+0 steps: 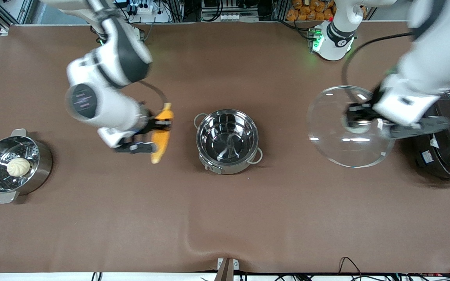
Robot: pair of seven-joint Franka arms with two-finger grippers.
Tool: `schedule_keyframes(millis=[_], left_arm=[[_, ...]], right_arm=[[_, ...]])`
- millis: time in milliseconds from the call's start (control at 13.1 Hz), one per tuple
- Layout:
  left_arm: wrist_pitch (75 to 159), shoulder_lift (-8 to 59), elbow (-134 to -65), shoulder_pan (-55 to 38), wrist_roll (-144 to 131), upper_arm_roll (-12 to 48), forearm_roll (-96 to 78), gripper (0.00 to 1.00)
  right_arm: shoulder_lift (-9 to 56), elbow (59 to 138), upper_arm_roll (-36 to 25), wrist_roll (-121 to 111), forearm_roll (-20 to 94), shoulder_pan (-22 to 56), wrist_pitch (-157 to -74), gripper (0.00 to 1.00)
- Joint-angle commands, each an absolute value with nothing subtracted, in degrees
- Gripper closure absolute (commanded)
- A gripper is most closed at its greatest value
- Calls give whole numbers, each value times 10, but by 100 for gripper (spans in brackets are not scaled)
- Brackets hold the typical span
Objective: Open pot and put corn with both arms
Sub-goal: 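Move the corn over the open pot with the right gripper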
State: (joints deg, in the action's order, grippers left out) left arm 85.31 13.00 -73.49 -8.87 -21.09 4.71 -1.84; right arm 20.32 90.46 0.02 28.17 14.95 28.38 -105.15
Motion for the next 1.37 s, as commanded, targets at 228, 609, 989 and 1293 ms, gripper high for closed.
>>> schedule_keyframes(millis=[228,609,989,1293], left_arm=[[812,70,-807,75,-45,57,-47,100],[906,45,-933,124,18,54,-14,100],[1025,18,-1053,146,25,55,5,100],[1114,-7,-1151,144,12,57,4,100]], right_arm=[[351,769,-8,455,159,383,-1166,99],[364,779,-8,497,161,406,-1174,58],[359,780,-10,491,150,405,-1162,0],[306,785,-17,462,107,363,-1039,0]])
